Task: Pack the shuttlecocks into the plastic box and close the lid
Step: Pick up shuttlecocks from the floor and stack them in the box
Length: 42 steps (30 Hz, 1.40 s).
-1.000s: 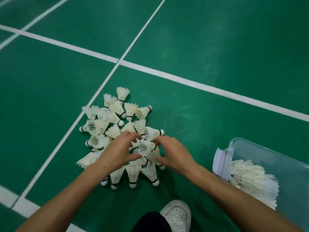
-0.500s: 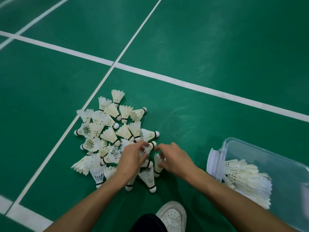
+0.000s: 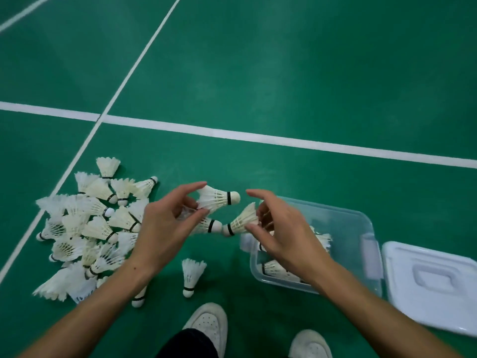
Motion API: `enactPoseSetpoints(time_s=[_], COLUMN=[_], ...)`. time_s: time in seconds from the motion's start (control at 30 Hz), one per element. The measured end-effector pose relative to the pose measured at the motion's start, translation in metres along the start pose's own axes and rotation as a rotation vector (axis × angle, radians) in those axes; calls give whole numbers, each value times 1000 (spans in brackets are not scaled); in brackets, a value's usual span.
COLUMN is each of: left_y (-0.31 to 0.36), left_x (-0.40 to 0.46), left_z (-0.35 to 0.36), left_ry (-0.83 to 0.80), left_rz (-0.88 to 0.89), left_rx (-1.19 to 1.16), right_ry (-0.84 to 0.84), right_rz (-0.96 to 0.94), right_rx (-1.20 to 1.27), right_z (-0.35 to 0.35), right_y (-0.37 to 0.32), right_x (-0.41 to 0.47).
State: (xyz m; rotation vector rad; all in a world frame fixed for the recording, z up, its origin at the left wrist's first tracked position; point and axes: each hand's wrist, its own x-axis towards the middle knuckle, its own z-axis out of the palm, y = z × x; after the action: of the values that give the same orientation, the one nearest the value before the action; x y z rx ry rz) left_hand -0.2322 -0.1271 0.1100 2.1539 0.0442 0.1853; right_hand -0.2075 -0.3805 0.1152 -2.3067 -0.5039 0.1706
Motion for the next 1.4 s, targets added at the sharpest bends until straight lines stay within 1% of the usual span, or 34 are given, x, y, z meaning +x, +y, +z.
enactPoseSetpoints(time_s=[0.07, 0.17, 0.27, 0.33, 0.43, 0.53, 0.63, 0.73, 0.87, 1.0, 1.13, 1.3, 1.4], left_y=[26, 55, 77, 85, 89, 88, 84, 81, 80, 79, 79, 78, 77], left_x=[7, 14, 16, 14, 10, 8, 9, 9, 10, 8, 4, 0, -1], left_z=[21, 56, 86, 104, 131, 151, 161, 163, 160, 158, 158, 156, 152], left_ry=[-36, -94, -170, -202, -224, -231, -245, -259, -251, -253, -264, -272, -272], left_rz=[69, 165, 201, 206, 186, 162, 174, 186, 188, 182, 173, 164, 166], left_rx=[-20, 19, 39, 62, 92, 117, 167, 190, 201, 187, 173, 152, 153], right_ry=[97, 219, 312, 336, 314, 260, 253, 253, 233, 274, 275, 205, 176], right_rz=[38, 137, 252, 317, 385, 439, 435, 428, 473, 502, 512, 522, 517], right_rx=[35, 57, 53, 56, 2, -124, -323, -421, -431, -411, -465, -482, -424], right_z=[-28, -61, -83, -91, -95, -88, -80, -73, -75, -83, -83, -70, -61], right_y=[15, 42, 68, 80, 97, 107, 107, 107, 109, 105, 103, 106, 107], right_x=[-21, -47, -69, -82, -95, -104, -109, -113, -113, -114, -118, -117, -109])
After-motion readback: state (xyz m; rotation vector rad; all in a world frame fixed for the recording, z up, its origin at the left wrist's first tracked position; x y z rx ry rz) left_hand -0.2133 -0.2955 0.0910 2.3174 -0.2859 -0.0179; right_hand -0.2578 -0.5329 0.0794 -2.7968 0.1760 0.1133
